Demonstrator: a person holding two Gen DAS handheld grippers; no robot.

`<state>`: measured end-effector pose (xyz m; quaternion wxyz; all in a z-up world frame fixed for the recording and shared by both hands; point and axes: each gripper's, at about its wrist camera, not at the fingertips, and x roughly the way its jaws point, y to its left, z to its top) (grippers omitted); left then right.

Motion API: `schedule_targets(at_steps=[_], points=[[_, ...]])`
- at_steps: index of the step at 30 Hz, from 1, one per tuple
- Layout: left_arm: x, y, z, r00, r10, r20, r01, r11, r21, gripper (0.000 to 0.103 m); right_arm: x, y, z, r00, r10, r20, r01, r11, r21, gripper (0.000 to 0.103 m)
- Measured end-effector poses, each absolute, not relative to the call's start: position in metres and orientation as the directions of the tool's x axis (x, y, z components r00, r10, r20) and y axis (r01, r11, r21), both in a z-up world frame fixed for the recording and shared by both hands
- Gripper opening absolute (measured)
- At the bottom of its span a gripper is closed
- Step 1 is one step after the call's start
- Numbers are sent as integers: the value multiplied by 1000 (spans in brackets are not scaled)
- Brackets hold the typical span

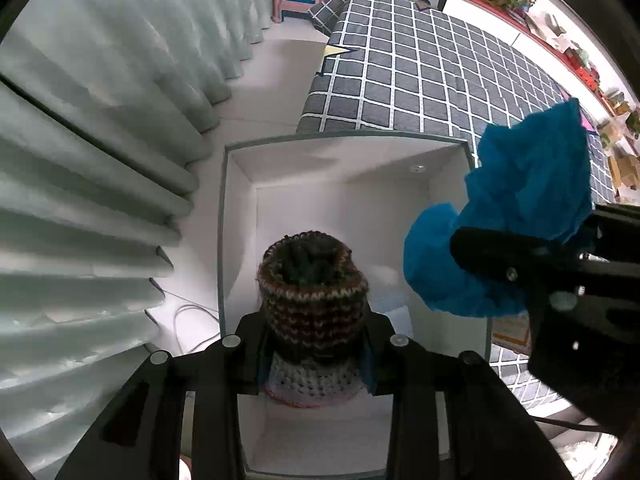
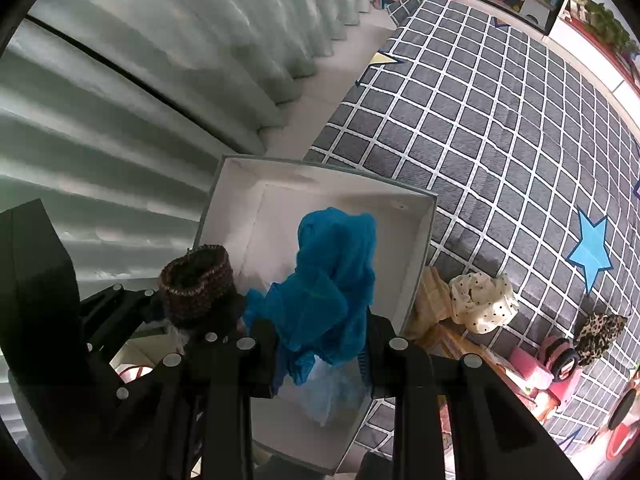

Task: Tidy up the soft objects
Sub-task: 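Lower the beanie and blue cloth into the white box and open both tools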

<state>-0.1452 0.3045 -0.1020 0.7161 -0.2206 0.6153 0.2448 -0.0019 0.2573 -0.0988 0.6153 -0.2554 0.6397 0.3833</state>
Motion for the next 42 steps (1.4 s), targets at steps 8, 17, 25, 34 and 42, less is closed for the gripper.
schedule_targets(at_steps=[8,17,25,34,42], points=[[-142,307,-107,118,60,-991,-630,776,-28,37,1,260,-102,-121,139,-983,-800,572,179,30],[-138,307,-110,113,52,-992,-632,775,-32,37,5,261,-107,-132,132,-982,-793,580,185,30],[-137,309,-114,109,39,-993,-637,770,-40,37,5,262,-109,-140,129,-982,-793,580,189,30],[-138,310,-119,103,23,-994,-639,767,-49,37,5,264,-117,-150,123,-981,-787,586,193,30],[-137,311,-120,101,20,-995,-636,770,-49,38,4,265,-121,-156,120,-980,-785,587,197,30]])
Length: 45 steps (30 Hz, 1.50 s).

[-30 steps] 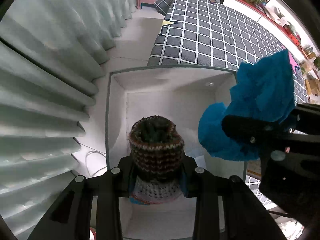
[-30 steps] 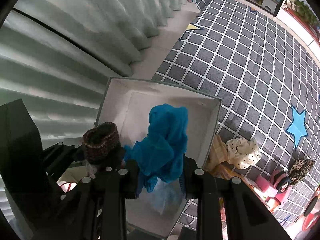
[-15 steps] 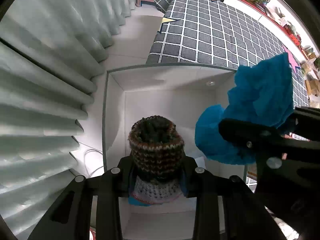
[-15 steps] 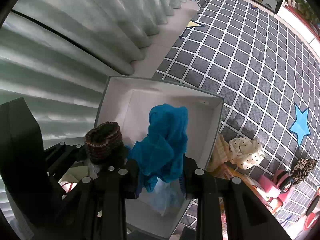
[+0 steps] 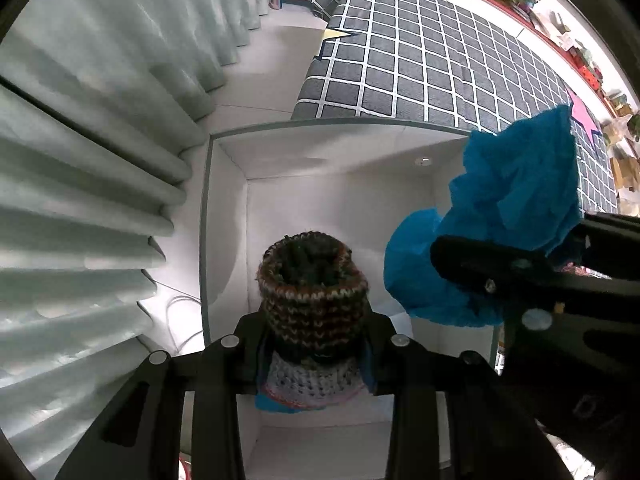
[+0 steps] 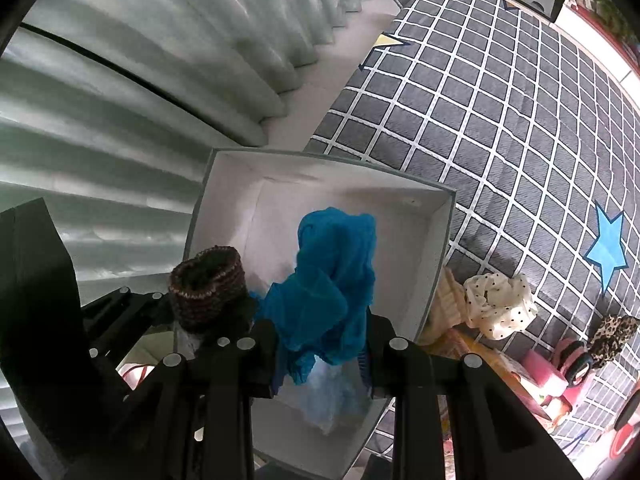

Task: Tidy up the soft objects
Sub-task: 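Lower the beanie and blue cloth into the white box and open both tools, then move both tools back toward the soft items beside the box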

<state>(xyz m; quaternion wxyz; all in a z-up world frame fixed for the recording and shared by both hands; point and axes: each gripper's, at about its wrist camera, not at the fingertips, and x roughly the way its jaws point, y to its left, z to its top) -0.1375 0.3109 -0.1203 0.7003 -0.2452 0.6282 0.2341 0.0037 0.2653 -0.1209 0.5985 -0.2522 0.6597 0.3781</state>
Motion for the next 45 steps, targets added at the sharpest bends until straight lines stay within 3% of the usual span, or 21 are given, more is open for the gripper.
schedule_targets(at_steps=[8,10,12,14,16,20,30,37,45], points=[[-137,311,-123,106,22,-994,-637,769,-51,39,3,265,-125,-170,115,-979,-783,587,205,30],[-137,311,-121,114,45,-993,-638,769,-39,46,3,265,-125,-174,119,-978,-787,580,210,30],[-137,310,-118,123,60,-991,-634,773,-32,64,2,266,-124,-171,121,-978,-793,572,209,31],[-137,309,-114,135,62,-989,-630,775,-38,80,2,265,-123,-163,125,-979,-793,573,205,49],[-139,311,-109,164,62,-984,-640,766,-58,84,5,262,-120,-148,129,-980,-788,583,196,81],[-138,312,-104,188,58,-980,-638,766,-77,102,13,254,-110,-145,149,-978,-771,602,206,83],[-126,298,-95,240,-21,-971,-619,767,-170,103,98,194,-87,-118,192,-974,-635,740,222,83],[-118,283,-91,222,-42,-974,-622,763,-174,103,153,145,-147,-271,150,-951,-448,855,263,83],[-118,267,-95,170,-55,-984,-650,744,-154,103,158,158,-215,-481,73,-874,-478,814,331,83]])
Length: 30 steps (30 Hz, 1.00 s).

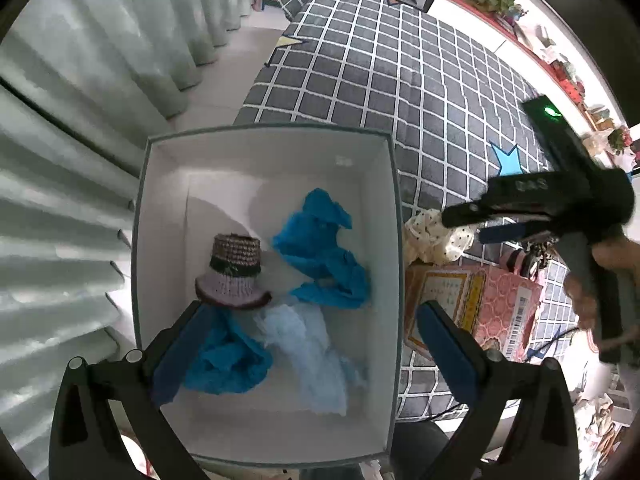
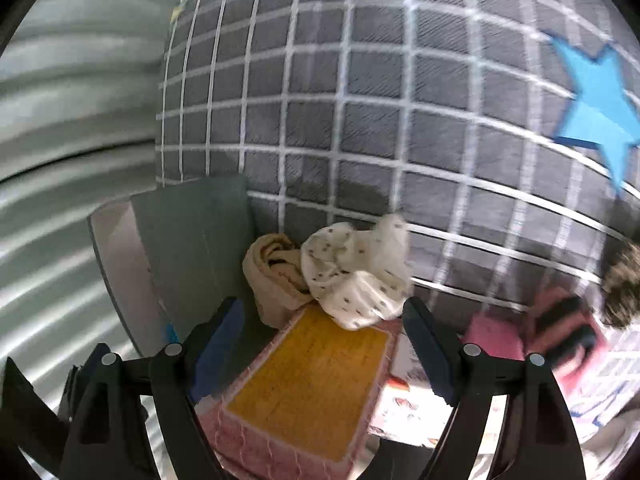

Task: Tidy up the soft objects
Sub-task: 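Move both tools back toward the soft items beside the box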

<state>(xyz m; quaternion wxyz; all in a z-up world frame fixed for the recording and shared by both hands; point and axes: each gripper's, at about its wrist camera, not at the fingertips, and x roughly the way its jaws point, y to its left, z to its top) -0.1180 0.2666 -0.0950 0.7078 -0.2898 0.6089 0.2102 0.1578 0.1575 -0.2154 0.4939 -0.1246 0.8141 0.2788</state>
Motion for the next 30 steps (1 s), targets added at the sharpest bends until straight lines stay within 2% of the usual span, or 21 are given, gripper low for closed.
schedule_targets(at_steps=[2,3,4,9,15,19,21,24,27,30], points=[[-118,263,-96,158,-59,-986,-663,734,-150,103,157,169,-226,-517,51,-855,-505,787,353,86],[-119,262,-97,153,-61,-986,-667,730,-148,103,156,174,-230,-531,35,-847,-523,773,359,102],[-119,260,-98,144,-63,-988,-676,722,-145,103,155,179,-235,-543,17,-839,-543,756,367,103],[-120,254,-102,114,-66,-991,-704,698,-128,103,145,195,-253,-551,-100,-829,-651,673,351,103],[-113,246,-102,92,-62,-994,-713,692,-109,103,134,200,-273,-479,-237,-845,-756,602,259,103],[-107,243,-100,86,-57,-995,-717,689,-101,103,147,192,-267,-345,-234,-909,-782,608,140,103],[-104,242,-100,83,-59,-995,-718,689,-101,103,168,181,-253,-178,-239,-955,-783,622,-10,103],[-102,240,-99,85,-55,-995,-715,692,-99,103,211,151,-227,-71,-205,-976,-686,720,-102,103],[-99,239,-99,90,-54,-994,-715,691,-103,103,221,140,-220,-283,-47,-958,-636,757,151,103],[-101,238,-102,88,-46,-995,-726,681,-96,103,196,153,-221,-415,-5,-910,-670,678,302,103]])
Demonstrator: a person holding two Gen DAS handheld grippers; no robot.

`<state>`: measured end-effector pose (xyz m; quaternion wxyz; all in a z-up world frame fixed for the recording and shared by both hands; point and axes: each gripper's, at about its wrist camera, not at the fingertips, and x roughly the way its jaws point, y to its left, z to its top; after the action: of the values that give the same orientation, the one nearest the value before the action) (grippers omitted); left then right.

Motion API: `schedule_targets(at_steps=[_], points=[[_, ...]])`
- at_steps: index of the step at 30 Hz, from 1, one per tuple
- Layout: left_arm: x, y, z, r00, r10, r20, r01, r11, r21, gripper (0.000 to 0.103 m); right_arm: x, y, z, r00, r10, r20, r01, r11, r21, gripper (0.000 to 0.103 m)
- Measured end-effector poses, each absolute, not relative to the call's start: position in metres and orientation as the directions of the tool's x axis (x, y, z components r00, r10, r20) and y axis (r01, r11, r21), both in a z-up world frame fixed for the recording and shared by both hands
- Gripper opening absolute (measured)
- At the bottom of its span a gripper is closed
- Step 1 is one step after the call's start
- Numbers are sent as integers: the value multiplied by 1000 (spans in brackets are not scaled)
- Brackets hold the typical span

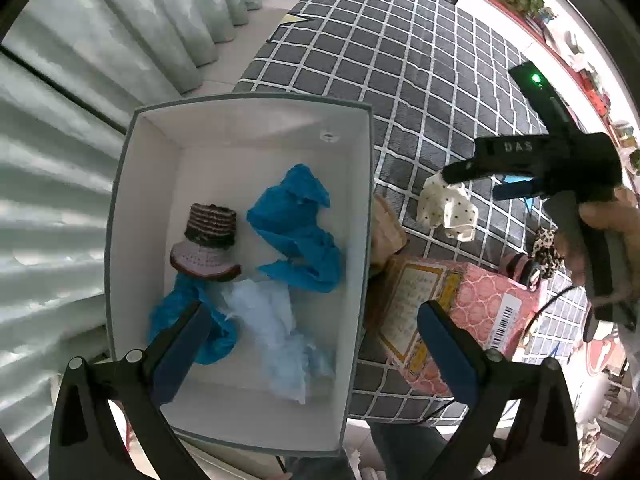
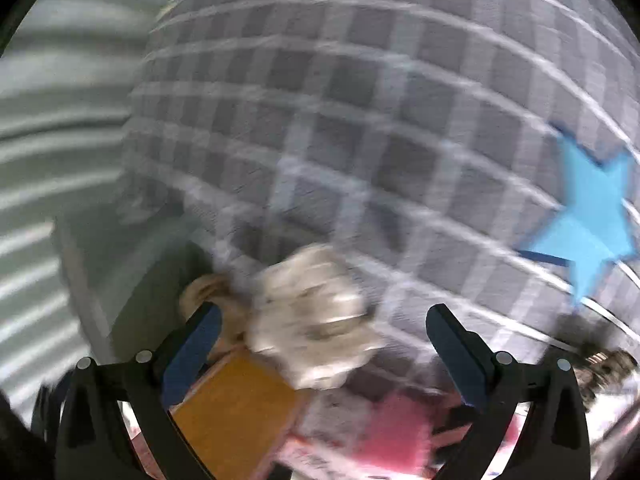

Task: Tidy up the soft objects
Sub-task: 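Move both tools back toward the soft items beside the box, then grasp the beige sock with the left tool while the right tool grasps the polka-dot scrunchie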

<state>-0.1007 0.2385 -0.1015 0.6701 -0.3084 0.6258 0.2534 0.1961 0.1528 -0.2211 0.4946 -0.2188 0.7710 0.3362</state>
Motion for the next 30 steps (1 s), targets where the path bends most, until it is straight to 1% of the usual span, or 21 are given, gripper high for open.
schedule_targets(at_steps=[3,5,6,8,10,12,13,14,15,16,17,20,22,25,30], points=[[-109,237,-105,67,-34,-997,-736,674,-72,103,167,172,-224,-493,-7,-870,-701,596,392,103],[-118,237,-106,48,-26,-999,-744,666,-53,103,149,185,-224,-488,-46,-872,-758,519,396,97],[-122,236,-107,42,-27,-999,-750,659,-49,103,142,193,-224,-475,-71,-877,-787,480,387,90],[-131,237,-110,33,-40,-999,-770,636,-51,103,128,200,-227,-467,-120,-876,-826,414,383,83],[-139,239,-113,28,-49,-998,-788,613,-52,103,112,202,-231,-477,-151,-866,-837,380,394,73],[-143,238,-115,27,-55,-998,-797,602,-55,103,102,200,-237,-465,-180,-867,-857,339,389,72],[-144,237,-115,26,-56,-998,-799,599,-54,103,100,199,-238,-451,-191,-872,-870,313,381,70],[-145,237,-115,26,-59,-998,-800,598,-56,103,96,201,-240,-438,-201,-876,-880,293,373,66],[-144,236,-115,27,-61,-998,-801,596,-58,103,92,201,-239,-415,-210,-885,-894,272,355,57],[-144,236,-115,27,-63,-998,-801,596,-59,103,87,201,-237,-389,-215,-896,-909,247,335,37],[-143,235,-116,26,-64,-998,-802,595,-59,103,80,199,-236,-383,-218,-898,-915,223,336,22],[-141,237,-117,25,-67,-997,-804,592,-60,103,73,190,-231,-373,-186,-909,-916,228,330,19],[-140,239,-118,24,-65,-998,-803,593,-58,103,77,175,-220,-362,-142,-921,-912,259,318,19],[-136,241,-119,26,-59,-998,-798,600,-56,103,111,143,-203,-338,-103,-935,-901,321,291,19],[-124,242,-109,50,-46,-998,-786,614,-68,103,178,91,-179,-271,-68,-960,-843,498,203,19]])
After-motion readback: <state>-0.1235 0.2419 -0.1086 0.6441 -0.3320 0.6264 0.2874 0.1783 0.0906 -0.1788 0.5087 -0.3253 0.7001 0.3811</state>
